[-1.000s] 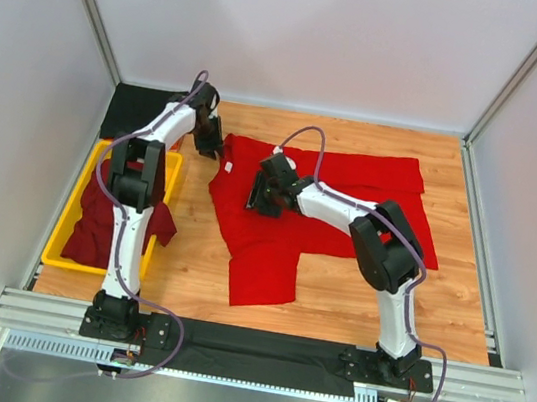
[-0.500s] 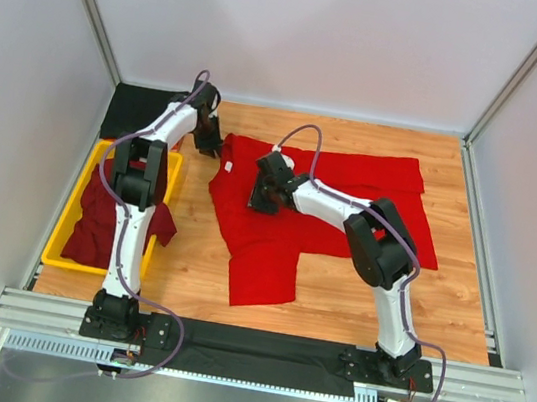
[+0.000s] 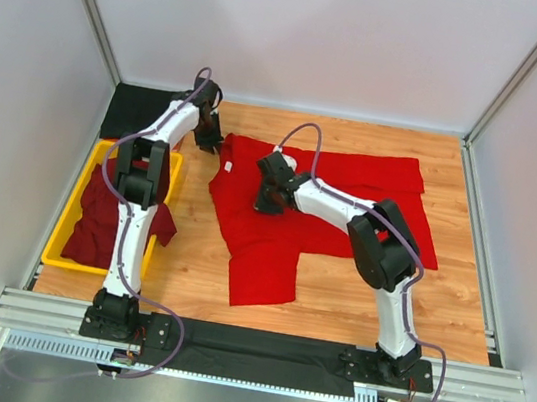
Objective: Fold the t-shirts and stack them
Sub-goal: Fold the tshirt
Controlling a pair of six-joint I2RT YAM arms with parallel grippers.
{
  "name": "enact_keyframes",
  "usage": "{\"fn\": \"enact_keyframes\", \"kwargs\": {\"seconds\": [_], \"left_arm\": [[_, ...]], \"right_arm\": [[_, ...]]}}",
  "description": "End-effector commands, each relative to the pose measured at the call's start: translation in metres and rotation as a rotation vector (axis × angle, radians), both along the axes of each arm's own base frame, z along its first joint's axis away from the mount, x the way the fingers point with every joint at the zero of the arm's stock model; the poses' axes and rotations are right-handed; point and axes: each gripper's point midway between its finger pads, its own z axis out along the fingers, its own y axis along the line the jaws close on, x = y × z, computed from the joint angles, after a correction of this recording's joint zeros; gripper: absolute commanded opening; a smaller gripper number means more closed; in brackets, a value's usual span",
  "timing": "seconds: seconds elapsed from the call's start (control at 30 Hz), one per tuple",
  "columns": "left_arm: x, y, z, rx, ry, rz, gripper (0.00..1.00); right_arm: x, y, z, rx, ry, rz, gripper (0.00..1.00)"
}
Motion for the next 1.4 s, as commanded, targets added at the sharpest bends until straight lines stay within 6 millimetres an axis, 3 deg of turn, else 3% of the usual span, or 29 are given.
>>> {"fn": "enact_keyframes", "kwargs": {"seconds": [0.0,0.53,0.7,0.77,0.8,0.87,0.9,1.0,1.1,1.13,1.23,1.37], "left_arm": [[-0.002,0.007,-0.011,0.045,0.03,-0.002,0.29],[0.011,0.002,0.001,0.099,-0.039,-0.108,0.31],[0.009,0.012,0.008,0.164,-0.022,-0.068,0.13],[0.007,0.013,0.028,0.153,-0.057,-0.046,0.13],[0.014,0.009,0.06,0.128,-0.144,-0.04,0.14],[0.009,0.002,0.075,0.072,-0.18,-0.041,0.16],[0.013,-0.004,0.098,0.038,-0.239,-0.048,0.17],[0.01,-0.017,0.117,-0.043,-0.266,-0.066,0.13],[0.008,-0.022,0.108,-0.071,-0.246,-0.051,0.12],[0.002,-0.024,0.092,-0.078,-0.215,-0.048,0.11],[0.004,-0.03,0.07,-0.101,-0.188,-0.036,0.1],[0.009,-0.04,0.051,-0.153,-0.165,-0.041,0.0]], "right_arm": [[0.006,-0.002,0.035,0.004,-0.074,0.011,0.0],[0.006,-0.014,0.05,-0.02,-0.115,0.003,0.0],[0.005,-0.007,0.049,0.004,-0.118,0.021,0.0],[0.006,-0.006,0.049,0.009,-0.118,0.024,0.0],[0.006,-0.005,0.05,0.014,-0.118,0.028,0.0],[0.006,-0.003,0.051,0.021,-0.118,0.03,0.0],[0.006,-0.003,0.051,0.022,-0.119,0.034,0.0],[0.004,-0.003,0.051,0.022,-0.119,0.043,0.0],[0.005,-0.004,0.052,0.023,-0.125,0.045,0.0],[0.004,-0.003,0.051,0.027,-0.123,0.044,0.0],[0.005,-0.002,0.052,0.033,-0.123,0.042,0.0],[0.005,-0.003,0.052,0.033,-0.127,0.041,0.0]]}}
